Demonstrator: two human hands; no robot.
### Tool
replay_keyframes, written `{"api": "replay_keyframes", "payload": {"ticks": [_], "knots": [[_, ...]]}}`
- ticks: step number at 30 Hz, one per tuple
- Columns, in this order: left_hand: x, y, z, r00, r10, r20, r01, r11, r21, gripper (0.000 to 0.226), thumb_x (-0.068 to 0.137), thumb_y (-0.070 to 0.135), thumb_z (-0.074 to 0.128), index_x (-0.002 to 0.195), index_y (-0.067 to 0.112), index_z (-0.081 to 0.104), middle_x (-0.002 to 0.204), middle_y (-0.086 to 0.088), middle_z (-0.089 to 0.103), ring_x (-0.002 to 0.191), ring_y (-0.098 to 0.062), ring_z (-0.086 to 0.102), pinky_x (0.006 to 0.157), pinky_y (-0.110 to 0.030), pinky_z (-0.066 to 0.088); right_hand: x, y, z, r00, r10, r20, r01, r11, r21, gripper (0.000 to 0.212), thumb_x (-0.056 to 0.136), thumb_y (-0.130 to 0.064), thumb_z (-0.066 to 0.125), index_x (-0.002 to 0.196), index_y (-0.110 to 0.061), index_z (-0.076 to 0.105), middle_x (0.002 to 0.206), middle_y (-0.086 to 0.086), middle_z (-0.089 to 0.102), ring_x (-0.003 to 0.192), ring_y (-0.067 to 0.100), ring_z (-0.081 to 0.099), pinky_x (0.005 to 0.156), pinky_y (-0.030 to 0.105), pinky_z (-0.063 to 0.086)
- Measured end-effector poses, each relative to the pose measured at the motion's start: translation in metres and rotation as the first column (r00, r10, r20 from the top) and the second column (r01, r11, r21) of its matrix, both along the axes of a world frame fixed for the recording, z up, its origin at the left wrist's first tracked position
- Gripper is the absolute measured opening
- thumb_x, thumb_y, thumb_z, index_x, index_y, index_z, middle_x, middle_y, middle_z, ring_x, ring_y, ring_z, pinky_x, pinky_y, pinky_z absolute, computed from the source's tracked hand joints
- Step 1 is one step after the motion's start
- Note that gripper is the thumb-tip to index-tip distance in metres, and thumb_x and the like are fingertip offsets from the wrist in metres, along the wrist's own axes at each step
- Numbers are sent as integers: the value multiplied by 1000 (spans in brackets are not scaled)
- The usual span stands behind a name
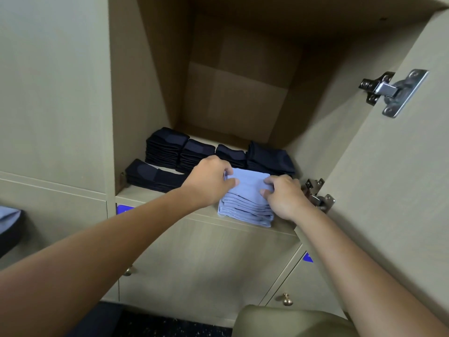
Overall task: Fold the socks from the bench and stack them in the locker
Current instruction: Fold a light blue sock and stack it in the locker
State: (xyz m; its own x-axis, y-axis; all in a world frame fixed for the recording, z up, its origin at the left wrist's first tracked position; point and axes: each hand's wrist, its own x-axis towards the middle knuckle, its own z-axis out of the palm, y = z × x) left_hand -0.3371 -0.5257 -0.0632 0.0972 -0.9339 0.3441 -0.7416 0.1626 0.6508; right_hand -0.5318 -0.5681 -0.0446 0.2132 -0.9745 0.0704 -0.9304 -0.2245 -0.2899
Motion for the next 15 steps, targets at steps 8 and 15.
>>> {"api": "replay_keyframes", "payload": {"ticks": [8,15], "knots": [[7,17,20,998,-33,62,38,997,-73,17,97,32,66,107,20,70,106,7,72,84,-10,61,80,-26,47,3,3,2,995,27,93,-8,980,-200,23,102,-14,47,113,-15,67,119,9,60,122,32,44,94,35,39],[24,27,21,984,-85,158,79,996,43,24,95,35,67,116,22,71,116,6,70,92,-12,60,82,-29,46,13,11,-2,986,165,2,-162,970,-182,38,104,-27,50,139,-14,58,140,8,55,131,27,49,107,41,42]]}}
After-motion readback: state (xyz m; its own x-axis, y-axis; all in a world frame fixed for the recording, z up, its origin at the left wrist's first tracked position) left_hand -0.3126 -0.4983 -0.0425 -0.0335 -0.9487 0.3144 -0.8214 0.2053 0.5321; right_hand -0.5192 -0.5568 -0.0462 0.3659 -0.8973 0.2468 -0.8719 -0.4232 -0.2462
